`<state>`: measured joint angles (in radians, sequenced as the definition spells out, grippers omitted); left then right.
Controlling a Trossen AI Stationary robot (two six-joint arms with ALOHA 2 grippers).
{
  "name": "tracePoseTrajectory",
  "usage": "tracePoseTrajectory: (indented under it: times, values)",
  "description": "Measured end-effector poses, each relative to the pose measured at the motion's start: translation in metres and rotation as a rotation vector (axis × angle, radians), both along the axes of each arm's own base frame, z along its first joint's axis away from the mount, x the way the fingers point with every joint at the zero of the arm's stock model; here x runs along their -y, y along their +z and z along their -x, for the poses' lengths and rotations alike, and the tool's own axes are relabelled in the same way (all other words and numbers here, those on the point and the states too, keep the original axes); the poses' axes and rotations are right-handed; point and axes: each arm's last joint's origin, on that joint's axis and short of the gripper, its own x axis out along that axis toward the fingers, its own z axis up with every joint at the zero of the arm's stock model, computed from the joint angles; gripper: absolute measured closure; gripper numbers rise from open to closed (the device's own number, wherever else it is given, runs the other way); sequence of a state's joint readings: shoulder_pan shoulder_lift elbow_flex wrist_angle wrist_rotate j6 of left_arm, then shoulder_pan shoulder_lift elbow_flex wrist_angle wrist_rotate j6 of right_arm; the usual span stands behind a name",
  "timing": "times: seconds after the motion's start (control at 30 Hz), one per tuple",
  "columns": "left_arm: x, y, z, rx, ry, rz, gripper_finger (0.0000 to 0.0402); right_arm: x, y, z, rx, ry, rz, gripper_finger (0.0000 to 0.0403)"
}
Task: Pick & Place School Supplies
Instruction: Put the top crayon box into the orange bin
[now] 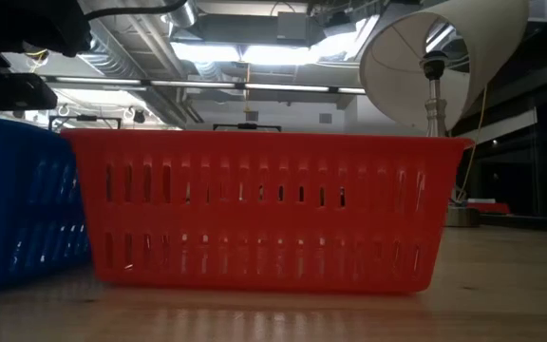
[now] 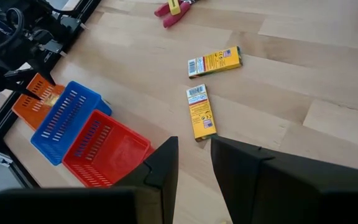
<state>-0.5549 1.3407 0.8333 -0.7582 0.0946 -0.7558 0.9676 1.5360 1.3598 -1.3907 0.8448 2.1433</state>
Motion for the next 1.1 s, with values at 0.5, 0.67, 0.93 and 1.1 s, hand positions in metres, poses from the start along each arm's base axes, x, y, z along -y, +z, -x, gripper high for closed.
tracePoseTrajectory:
  times: [0.5,0.67,0.93,1.1]
  values:
    - [-0.040,0.045,-0.047,0.319,0.062,-0.140,0.0190,0.007,0.002,-0.008,0.075,-0.013,0.082,0.0305]
    - [-0.086,0.048,-0.086,0.513,0.161,-0.173,0.0190,0.011,0.003,-0.013,0.049,0.000,0.124,0.0305]
    - [-0.110,0.018,-0.152,0.485,0.033,-0.335,0.0190,0.013,0.006,-0.010,0.047,0.016,0.127,0.0305]
    - [-0.118,-0.009,-0.179,0.452,0.090,-0.430,0.0187,0.014,0.008,-0.009,0.052,0.014,0.120,0.0305]
